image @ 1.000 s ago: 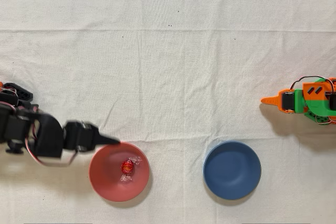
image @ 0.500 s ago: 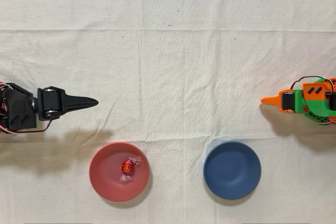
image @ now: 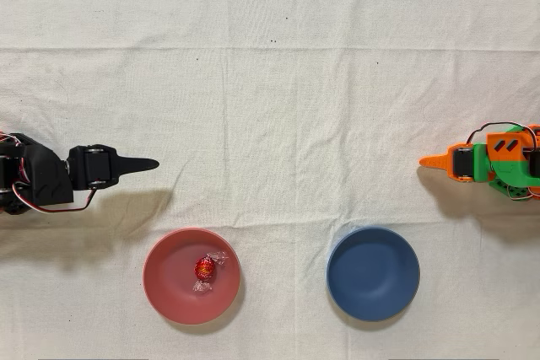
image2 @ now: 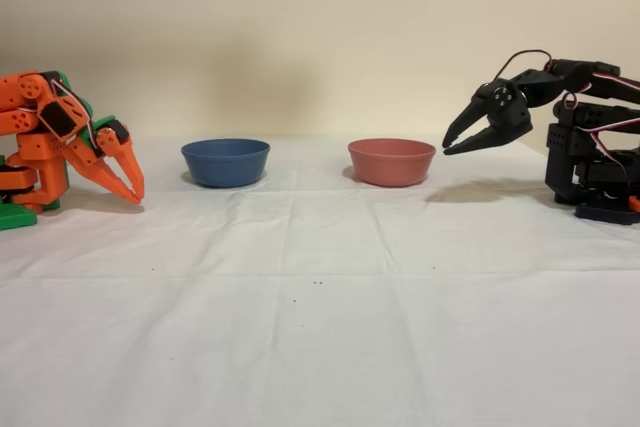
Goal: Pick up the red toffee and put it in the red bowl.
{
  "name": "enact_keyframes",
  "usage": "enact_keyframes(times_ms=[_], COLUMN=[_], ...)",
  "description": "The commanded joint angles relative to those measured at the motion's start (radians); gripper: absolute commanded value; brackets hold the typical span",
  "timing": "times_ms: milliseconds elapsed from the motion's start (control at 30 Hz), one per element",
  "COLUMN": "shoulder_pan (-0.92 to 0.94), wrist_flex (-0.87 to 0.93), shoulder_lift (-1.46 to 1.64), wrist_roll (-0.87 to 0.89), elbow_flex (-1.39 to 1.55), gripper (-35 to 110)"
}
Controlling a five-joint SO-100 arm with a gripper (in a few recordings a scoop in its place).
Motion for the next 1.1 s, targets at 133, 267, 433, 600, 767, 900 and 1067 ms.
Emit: enact_keyframes(times_ms=[133, 267, 433, 600, 767, 900, 1067], shoulder_pan=[0.009, 0.008, 0.009, 0.009, 0.009, 0.009, 0.011], wrist_flex=[0.067, 0.089, 0.080, 0.026, 0.025, 0.043, 0.069], shoulder_lift=[0.014, 0.014, 0.014, 0.014, 0.014, 0.014, 0.014], wrist_roll=[0.109, 0.110, 0.106, 0.087, 0.069, 0.046, 0.038], elbow_flex=[0.005, 0.014, 0.041, 0.106, 0.138, 0.169, 0.169], gripper=[0, 0, 0, 0, 0, 0, 0])
